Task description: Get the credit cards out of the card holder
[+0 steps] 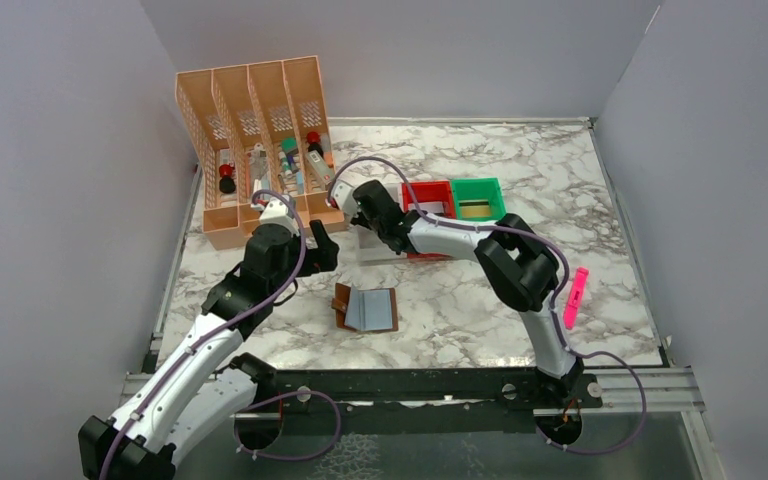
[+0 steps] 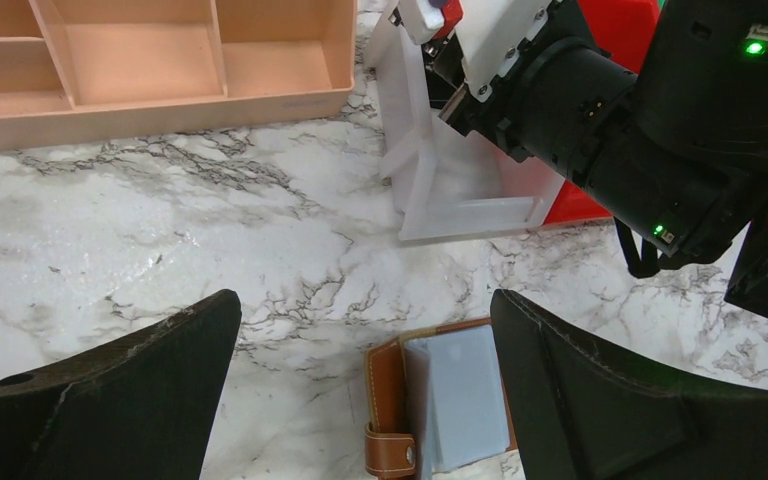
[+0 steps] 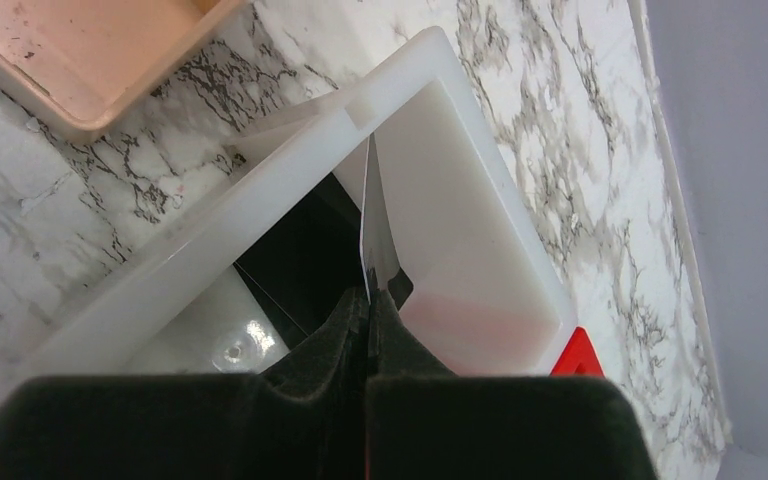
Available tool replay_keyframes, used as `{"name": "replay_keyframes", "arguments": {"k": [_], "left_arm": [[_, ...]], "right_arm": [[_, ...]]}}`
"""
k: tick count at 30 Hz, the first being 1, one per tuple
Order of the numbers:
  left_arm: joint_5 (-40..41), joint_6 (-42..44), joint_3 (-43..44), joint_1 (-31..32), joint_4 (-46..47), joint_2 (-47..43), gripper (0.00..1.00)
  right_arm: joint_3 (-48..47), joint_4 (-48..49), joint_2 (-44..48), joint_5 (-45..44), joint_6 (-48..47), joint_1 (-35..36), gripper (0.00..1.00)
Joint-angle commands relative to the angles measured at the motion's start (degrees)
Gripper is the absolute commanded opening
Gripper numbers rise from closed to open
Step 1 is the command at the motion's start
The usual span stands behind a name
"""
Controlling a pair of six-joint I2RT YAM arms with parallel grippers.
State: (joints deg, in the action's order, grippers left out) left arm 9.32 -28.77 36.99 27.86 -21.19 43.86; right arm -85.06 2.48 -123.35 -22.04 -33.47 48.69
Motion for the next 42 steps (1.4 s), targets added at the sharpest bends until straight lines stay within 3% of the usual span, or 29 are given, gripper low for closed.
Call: {"name": "replay_keyframes", "arguments": {"k": [1, 12, 16, 26, 31, 35, 39, 42], "left_arm": [[2.38, 2.04, 0.37, -0.08, -0.51, -0.84, 0.99], [1.9, 2.44, 0.54, -0.06, -0.5, -0.11, 0.99], [1.08, 2.48, 0.68, -0.07, -0.49, 0.85, 0.99], [-2.07, 2.94, 0.41, -0.02, 0.28, 2.52, 0.99], [-6.85, 2.66, -0.06, -0.06, 2.01, 3.89, 0.99], [-9.29, 1.25, -0.02, -0.03, 2.04, 5.19, 0.98], [-10.83, -2.38, -1.48, -0.01, 2.27, 5.93, 0.96], [-12.33, -4.08, -3.04, -0.02, 2.64, 6.41, 0.93]], "right_arm": [[-2.22, -4.96, -1.43, 1.3, 3.27, 0.27, 0.04], [-0.55, -7.48, 0.6, 4.78, 3.38, 0.27, 0.1], [-1.0, -8.81, 1.53, 6.43, 5.22, 0.27, 0.25], [4.35, -5.44, 11.18, 6.23, 13.47, 0.27, 0.28], [9.69, -8.2, 19.86, 9.22, 28.39, 0.27, 0.29], [21.83, -7.55, 30.8, 19.38, 49.69, 0.18, 0.31], [37.24, 1.93, 37.13, 34.12, 67.24, 0.18, 0.3], [44.27, 11.34, 37.64, 43.18, 71.88, 0.18, 0.29]]}}
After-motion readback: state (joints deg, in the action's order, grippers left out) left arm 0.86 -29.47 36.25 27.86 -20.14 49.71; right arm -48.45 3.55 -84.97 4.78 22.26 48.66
